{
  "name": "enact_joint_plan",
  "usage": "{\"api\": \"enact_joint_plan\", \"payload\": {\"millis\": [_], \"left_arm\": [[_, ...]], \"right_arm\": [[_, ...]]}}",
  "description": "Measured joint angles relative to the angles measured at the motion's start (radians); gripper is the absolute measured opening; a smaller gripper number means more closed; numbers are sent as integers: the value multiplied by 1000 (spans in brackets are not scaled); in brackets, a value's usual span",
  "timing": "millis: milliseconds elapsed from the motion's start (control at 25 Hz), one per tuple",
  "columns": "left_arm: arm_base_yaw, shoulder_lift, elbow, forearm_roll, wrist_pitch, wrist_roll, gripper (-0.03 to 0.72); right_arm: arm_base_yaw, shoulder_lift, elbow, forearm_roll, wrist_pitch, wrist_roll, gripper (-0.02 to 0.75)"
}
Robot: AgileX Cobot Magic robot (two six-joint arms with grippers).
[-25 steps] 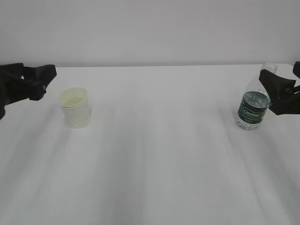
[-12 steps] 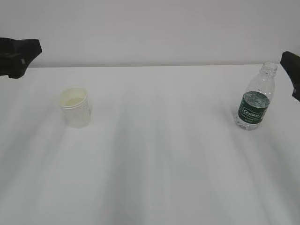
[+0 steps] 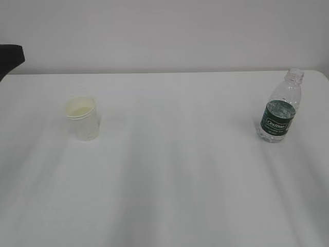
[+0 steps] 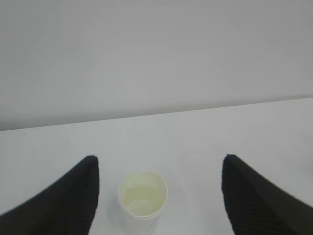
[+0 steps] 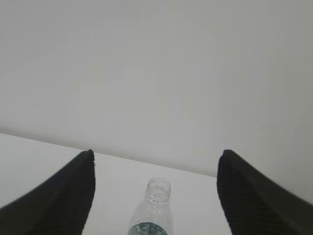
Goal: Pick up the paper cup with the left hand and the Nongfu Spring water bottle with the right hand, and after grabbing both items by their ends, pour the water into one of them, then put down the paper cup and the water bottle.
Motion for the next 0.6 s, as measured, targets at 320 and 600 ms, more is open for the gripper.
{"api": "enact_joint_plan", "payload": {"millis": [320, 600], "left_arm": [[0, -159, 0, 0, 214, 0, 558], [0, -271, 0, 0, 316, 0, 557]], "right_arm": [[0, -220, 2, 0, 221, 17, 590], [0, -386, 2, 4, 418, 17, 590]]}}
